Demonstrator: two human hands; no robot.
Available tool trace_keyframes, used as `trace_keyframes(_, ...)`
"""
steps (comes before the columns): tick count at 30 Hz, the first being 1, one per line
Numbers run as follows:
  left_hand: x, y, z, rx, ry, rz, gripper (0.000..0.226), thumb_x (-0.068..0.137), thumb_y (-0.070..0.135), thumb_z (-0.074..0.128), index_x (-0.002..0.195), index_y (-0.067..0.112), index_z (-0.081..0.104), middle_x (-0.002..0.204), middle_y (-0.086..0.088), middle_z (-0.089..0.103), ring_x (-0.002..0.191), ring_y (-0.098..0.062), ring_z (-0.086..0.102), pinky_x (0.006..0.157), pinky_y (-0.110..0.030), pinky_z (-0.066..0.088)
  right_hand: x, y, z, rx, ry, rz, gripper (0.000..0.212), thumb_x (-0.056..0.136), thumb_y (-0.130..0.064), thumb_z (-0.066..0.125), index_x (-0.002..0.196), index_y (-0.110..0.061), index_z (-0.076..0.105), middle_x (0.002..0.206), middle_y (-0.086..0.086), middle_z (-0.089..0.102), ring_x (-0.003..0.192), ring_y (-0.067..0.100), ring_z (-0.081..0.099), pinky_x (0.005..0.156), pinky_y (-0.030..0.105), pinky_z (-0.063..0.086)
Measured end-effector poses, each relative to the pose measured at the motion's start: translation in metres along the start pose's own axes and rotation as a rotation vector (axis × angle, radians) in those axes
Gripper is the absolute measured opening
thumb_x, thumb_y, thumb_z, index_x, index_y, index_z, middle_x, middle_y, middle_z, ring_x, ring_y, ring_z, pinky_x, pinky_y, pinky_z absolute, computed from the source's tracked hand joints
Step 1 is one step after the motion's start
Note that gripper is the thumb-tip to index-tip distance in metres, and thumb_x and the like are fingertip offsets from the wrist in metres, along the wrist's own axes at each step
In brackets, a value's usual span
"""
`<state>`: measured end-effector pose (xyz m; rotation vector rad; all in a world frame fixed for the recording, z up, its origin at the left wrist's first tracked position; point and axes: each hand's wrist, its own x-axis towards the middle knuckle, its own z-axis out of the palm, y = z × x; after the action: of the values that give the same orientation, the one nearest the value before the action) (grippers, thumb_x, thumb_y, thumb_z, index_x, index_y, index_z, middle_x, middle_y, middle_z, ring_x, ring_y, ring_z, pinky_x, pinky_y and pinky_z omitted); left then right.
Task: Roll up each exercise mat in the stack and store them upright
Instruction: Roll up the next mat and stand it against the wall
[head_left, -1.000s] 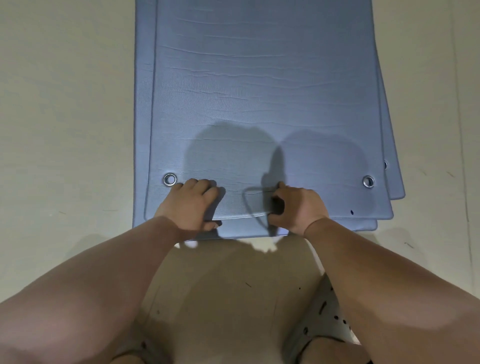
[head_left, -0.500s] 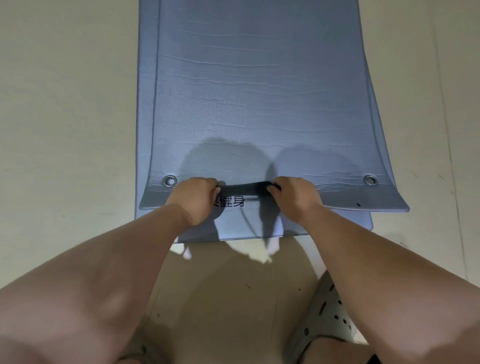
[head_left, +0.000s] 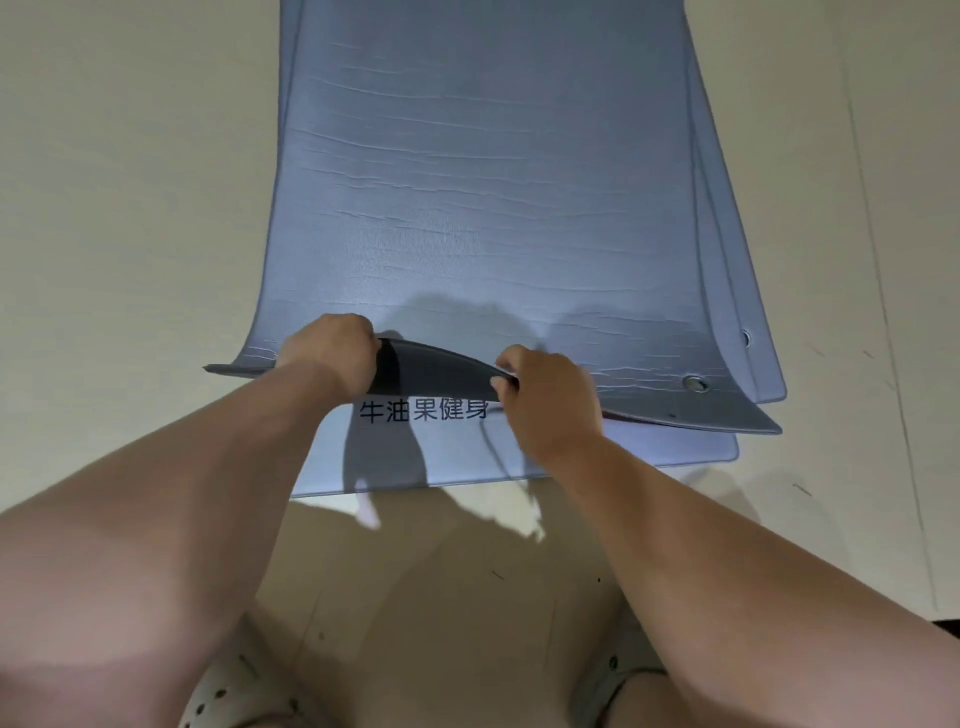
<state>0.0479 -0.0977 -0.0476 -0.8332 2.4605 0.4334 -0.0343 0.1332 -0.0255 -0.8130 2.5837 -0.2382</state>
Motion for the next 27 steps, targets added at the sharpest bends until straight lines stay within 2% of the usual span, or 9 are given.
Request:
trace_keyframes(3, 0.005, 0.005, -0.001, 0.037, 0.021, -0.024, 0.013, 0.098, 0.012, 0.047, 0.094, 0.016, 0.058, 0.094, -0.008, 0.061, 0.085, -0.032, 0.059, 0.071, -0.037, 0.045, -0.012, 0.029, -0.002, -0.194, 0.299, -0.173, 0.03, 0.08, -0.003, 0.075, 0.105, -0.018, 0.07, 0.092, 0.008, 0.055, 0.084, 0.031, 0.047, 0.076, 0.036, 0.032)
trace_keyframes(6, 0.009, 0.008, 0.0, 0.073, 0.023, -0.025, 0.012, 0.097, 0.012, 0.047, 0.096, 0.016, 0.059, 0.094, -0.007, 0.061, 0.084, -0.031, 0.058, 0.074, -0.037, 0.042, -0.022, 0.045, 0.01, -0.297, 0.418, -0.323, 0.042, 0.057, 0.008, 0.068, 0.093, -0.014, 0.07, 0.086, 0.009, 0.055, 0.076, 0.029, 0.043, 0.072, 0.037, 0.031)
trace_keyframes(9, 0.009, 0.012, 0.001, 0.171, 0.032, -0.039, 0.013, 0.091, 0.006, 0.049, 0.095, 0.016, 0.057, 0.087, -0.003, 0.059, 0.084, -0.028, 0.054, 0.078, -0.036, 0.037, -0.032, 0.05, 0.016, -0.436, 0.302, -0.313, 0.06, 0.073, 0.001, 0.053, 0.13, -0.012, 0.066, 0.125, 0.013, 0.061, 0.106, 0.037, 0.053, 0.09, 0.048, 0.04)
trace_keyframes(11, 0.009, 0.016, -0.002, 0.214, 0.066, -0.043, 0.017, 0.087, 0.006, 0.052, 0.098, 0.017, 0.057, 0.085, -0.003, 0.054, 0.089, -0.03, 0.054, 0.081, -0.037, 0.04, -0.039, 0.049, 0.013, -0.578, 0.042, -0.222, 0.081, 0.086, -0.01, 0.038, 0.165, -0.012, 0.019, 0.17, 0.015, 0.016, 0.151, 0.04, 0.012, 0.118, 0.062, 0.011)
trace_keyframes(12, 0.008, 0.018, -0.003, 0.224, 0.094, -0.037, 0.02, 0.086, 0.006, 0.053, 0.102, 0.017, 0.059, 0.088, -0.005, 0.054, 0.093, -0.031, 0.055, 0.084, -0.039, 0.041, -0.04, 0.049, 0.015, -0.617, -0.075, -0.172, 0.086, 0.091, -0.014, 0.035, 0.165, -0.012, -0.009, 0.172, 0.015, -0.015, 0.155, 0.042, -0.016, 0.118, 0.067, -0.008)
trace_keyframes(14, 0.006, 0.022, -0.006, 0.24, 0.176, -0.014, 0.027, 0.085, 0.007, 0.055, 0.11, 0.015, 0.062, 0.099, -0.009, 0.059, 0.102, -0.034, 0.054, 0.088, -0.043, 0.04, -0.034, 0.046, 0.024, -0.673, -0.16, -0.101, 0.09, 0.098, -0.017, 0.037, 0.157, -0.009, -0.032, 0.162, 0.017, -0.04, 0.149, 0.046, -0.036, 0.114, 0.074, -0.016)
trace_keyframes(17, 0.001, 0.032, -0.002, 0.284, 0.337, 0.091, 0.035, 0.08, 0.004, 0.058, 0.113, 0.015, 0.064, 0.109, -0.011, 0.058, 0.104, -0.035, 0.049, 0.086, -0.045, 0.037, -0.018, 0.043, 0.039, -0.628, -0.157, -0.023, 0.094, 0.104, -0.028, 0.039, 0.15, -0.009, -0.04, 0.162, 0.017, -0.041, 0.149, 0.046, -0.035, 0.115, 0.078, -0.007)
trace_keyframes(22, -0.021, 0.038, 0.029, 0.286, 0.496, 0.497, 0.045, 0.056, -0.009, 0.067, 0.1, 0.002, 0.069, 0.088, -0.018, 0.057, 0.072, -0.036, 0.053, 0.056, -0.037, 0.034, 0.004, 0.05, 0.046, -0.518, -0.191, -0.019, 0.093, 0.106, -0.03, 0.044, 0.157, -0.02, -0.033, 0.17, 0.004, -0.028, 0.156, 0.034, -0.025, 0.117, 0.078, -0.004)
trace_keyframes(27, -0.035, 0.025, 0.066, 0.437, 0.358, 0.426, 0.078, 0.073, 0.025, 0.075, 0.144, 0.005, 0.052, 0.132, -0.014, 0.054, 0.104, -0.035, 0.052, 0.082, -0.044, 0.043, 0.024, 0.051, 0.041, -0.437, -0.165, -0.017, 0.084, 0.105, -0.03, 0.051, 0.163, -0.03, -0.01, 0.174, -0.005, -0.006, 0.161, 0.028, -0.007, 0.12, 0.074, 0.0)
